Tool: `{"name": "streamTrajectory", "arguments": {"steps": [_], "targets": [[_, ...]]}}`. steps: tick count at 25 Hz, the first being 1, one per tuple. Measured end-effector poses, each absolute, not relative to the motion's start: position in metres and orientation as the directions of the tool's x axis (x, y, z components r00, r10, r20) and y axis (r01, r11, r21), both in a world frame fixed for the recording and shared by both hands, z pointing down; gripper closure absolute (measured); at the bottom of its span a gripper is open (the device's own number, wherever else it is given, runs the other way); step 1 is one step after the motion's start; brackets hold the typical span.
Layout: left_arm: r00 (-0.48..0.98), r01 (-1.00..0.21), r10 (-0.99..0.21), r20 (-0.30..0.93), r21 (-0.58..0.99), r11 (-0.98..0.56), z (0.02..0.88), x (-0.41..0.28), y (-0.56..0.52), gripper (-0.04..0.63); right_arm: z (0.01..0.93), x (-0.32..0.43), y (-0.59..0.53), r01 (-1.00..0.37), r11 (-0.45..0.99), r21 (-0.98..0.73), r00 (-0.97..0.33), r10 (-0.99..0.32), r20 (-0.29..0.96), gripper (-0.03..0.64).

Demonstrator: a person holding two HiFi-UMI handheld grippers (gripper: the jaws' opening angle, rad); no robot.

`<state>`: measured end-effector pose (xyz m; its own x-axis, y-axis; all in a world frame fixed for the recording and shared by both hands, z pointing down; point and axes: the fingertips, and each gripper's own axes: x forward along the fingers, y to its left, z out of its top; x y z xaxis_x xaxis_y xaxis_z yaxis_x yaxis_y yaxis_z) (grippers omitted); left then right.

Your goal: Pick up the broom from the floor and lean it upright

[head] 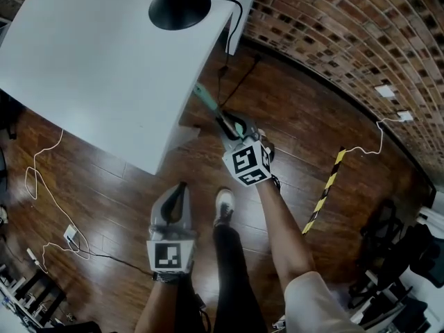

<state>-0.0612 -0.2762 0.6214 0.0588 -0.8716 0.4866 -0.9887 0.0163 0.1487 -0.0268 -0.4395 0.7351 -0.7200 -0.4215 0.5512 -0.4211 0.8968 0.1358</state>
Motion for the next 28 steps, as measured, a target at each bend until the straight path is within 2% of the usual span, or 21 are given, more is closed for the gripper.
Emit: {"name": "streamTrajectory", "arguments": {"steps": [14,21,24,28], "targets": [[0.040,-0.985,-0.869,0.493,0.166,0.049,0.629,-0.068,-0.279,0.591,0.743,-0.021,-0.442,-0.414,0.906,0.093,-0.736,-0.392,0.552,0.431],[0.038,-0.981,-0.870,0.492,0.185,0.061,0.627,-0.068,-0.281,0.591,0.738,0.002,-0.429,-0.433,0.896,0.095,-0.721,-0.408,0.561,0.431],[0.045,-0.982,-0.877,0.479,0.181,0.049,0.618,-0.067,-0.279,0.591,0.728,0.024,-0.421,-0.475,0.875,0.097,-0.699,-0.441,0.562,0.435],[0.040,-0.986,-0.887,0.461,0.163,0.040,0.589,-0.078,-0.273,0.591,0.691,0.055,-0.418,-0.604,0.797,0.014,-0.677,-0.523,0.517,0.464]]}}
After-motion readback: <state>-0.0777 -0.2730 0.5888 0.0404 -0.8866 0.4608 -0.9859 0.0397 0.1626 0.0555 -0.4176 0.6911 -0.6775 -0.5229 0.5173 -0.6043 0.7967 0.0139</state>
